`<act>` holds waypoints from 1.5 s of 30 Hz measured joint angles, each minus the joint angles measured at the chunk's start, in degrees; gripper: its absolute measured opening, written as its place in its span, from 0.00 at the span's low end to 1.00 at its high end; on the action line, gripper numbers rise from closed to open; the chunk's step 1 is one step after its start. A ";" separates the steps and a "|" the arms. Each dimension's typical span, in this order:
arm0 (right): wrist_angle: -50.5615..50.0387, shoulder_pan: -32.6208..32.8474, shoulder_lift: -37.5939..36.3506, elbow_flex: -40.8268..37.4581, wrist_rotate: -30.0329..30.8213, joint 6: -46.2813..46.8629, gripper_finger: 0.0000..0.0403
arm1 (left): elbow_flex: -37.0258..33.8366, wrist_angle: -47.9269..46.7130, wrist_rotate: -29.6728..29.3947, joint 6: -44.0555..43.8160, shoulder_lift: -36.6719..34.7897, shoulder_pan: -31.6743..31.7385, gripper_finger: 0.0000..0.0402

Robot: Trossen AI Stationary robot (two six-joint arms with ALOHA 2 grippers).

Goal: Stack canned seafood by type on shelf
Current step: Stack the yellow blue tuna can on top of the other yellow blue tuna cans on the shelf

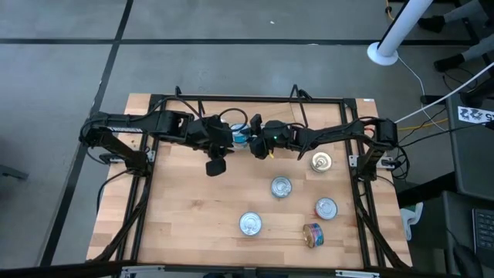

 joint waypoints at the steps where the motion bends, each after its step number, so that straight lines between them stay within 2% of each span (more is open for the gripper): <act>1: -0.01 -0.02 0.00 0.00 -0.01 0.01 0.35 | 0.00 0.01 0.00 0.00 0.00 0.00 0.19; 11: -0.45 -0.02 0.02 0.00 0.11 0.08 0.48 | 0.00 0.01 0.00 -0.07 0.00 0.00 0.19; 21: 0.16 0.02 0.02 -0.02 4.85 0.98 0.59 | 0.00 0.01 0.00 -0.11 0.00 0.00 0.19; 31: -1.70 0.02 0.04 -0.01 4.38 3.53 0.60 | 0.00 0.01 0.02 -0.11 0.00 0.00 0.19; 38: -13.98 0.00 0.04 5.67 4.33 7.48 0.60 | 0.00 0.01 0.02 -0.11 0.00 0.00 0.19; 45: -20.83 0.02 0.04 11.05 3.48 7.75 0.60 | 0.00 0.01 0.04 -1.16 0.00 0.00 0.19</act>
